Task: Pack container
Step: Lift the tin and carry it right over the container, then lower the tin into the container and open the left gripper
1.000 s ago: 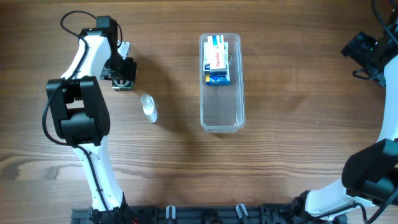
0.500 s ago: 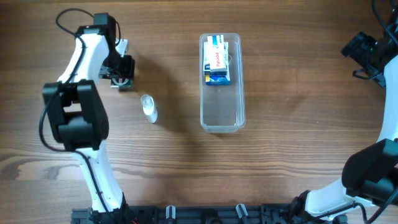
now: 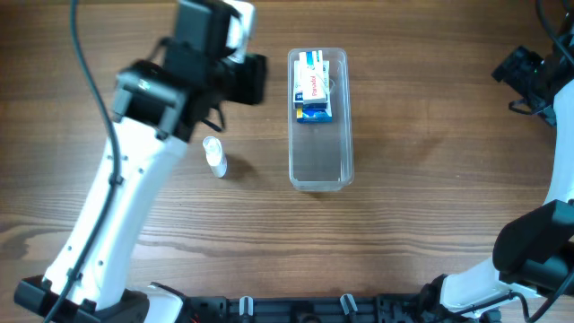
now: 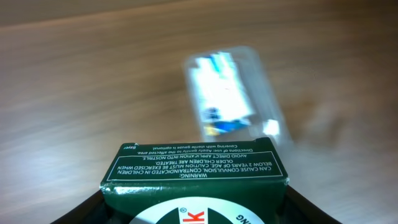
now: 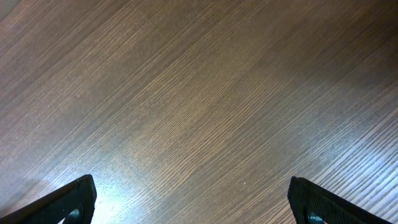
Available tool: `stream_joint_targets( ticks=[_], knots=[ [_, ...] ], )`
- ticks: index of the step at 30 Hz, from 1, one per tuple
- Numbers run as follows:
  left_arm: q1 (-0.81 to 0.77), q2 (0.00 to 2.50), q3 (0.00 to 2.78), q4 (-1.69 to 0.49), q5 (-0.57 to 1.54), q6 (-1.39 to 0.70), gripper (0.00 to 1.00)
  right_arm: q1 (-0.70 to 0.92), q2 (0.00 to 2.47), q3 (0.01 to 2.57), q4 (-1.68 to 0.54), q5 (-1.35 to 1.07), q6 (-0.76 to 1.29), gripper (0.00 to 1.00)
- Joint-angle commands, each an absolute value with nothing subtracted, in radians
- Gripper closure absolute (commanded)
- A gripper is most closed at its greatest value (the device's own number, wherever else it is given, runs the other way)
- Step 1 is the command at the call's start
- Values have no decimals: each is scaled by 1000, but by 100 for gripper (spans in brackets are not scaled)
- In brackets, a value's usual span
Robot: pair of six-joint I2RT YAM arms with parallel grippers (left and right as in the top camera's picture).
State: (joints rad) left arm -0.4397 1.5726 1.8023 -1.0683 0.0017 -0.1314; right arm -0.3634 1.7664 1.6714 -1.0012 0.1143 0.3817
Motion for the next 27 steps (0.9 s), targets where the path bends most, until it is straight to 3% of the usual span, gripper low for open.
stream_joint_targets(
  ticks=[1, 9, 27],
  knots=[
    [-583, 1613, 1806, -1065, -1, -332, 40, -360, 1781, 1671, -999, 131, 395, 0],
    [-738, 1827, 1806, -1015, -46, -593, 40, -360, 1781, 1671, -999, 131, 396, 0],
    [-746, 2118, 1806, -1000, -77, -579, 33, -360, 1781, 1671, -999, 131, 395, 0]
  ],
)
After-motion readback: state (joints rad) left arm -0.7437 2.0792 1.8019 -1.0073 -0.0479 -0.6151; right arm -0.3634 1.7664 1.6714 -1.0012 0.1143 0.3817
